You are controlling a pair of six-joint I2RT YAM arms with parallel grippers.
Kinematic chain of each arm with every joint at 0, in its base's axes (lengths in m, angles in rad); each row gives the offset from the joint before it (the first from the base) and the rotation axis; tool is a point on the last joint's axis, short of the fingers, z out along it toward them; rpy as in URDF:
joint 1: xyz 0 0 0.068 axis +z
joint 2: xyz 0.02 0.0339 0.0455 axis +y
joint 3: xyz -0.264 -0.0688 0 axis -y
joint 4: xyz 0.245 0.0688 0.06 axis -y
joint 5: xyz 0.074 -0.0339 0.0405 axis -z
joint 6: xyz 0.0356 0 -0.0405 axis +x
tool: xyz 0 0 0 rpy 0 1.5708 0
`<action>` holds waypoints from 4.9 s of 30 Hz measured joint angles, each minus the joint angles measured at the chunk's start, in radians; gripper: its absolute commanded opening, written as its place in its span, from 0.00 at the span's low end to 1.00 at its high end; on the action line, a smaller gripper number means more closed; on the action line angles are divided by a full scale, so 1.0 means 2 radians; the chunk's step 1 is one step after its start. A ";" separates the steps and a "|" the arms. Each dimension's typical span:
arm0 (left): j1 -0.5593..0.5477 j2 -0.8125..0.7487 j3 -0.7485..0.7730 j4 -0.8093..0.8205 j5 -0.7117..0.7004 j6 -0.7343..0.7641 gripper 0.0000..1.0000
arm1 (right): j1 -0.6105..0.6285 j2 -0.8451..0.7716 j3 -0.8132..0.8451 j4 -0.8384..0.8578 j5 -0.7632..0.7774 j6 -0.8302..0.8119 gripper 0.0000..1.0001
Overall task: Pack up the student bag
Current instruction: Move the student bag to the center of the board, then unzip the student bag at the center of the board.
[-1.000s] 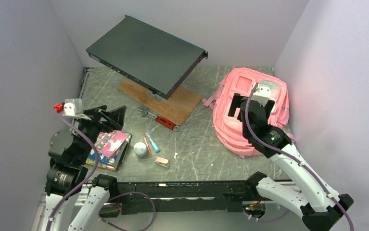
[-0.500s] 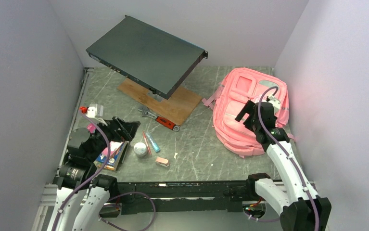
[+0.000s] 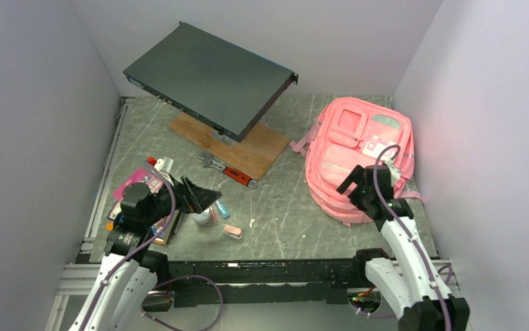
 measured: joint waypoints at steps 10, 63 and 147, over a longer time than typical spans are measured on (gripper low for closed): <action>-0.025 0.011 -0.024 0.056 0.016 -0.025 0.99 | 0.286 0.237 0.144 -0.058 0.153 -0.026 0.92; -0.286 0.443 -0.012 0.391 -0.134 -0.182 0.92 | 0.338 -0.028 0.068 -0.015 0.174 0.016 0.62; -0.243 0.620 0.029 0.538 -0.075 -0.253 0.00 | 0.416 0.083 0.028 0.074 0.017 0.059 0.00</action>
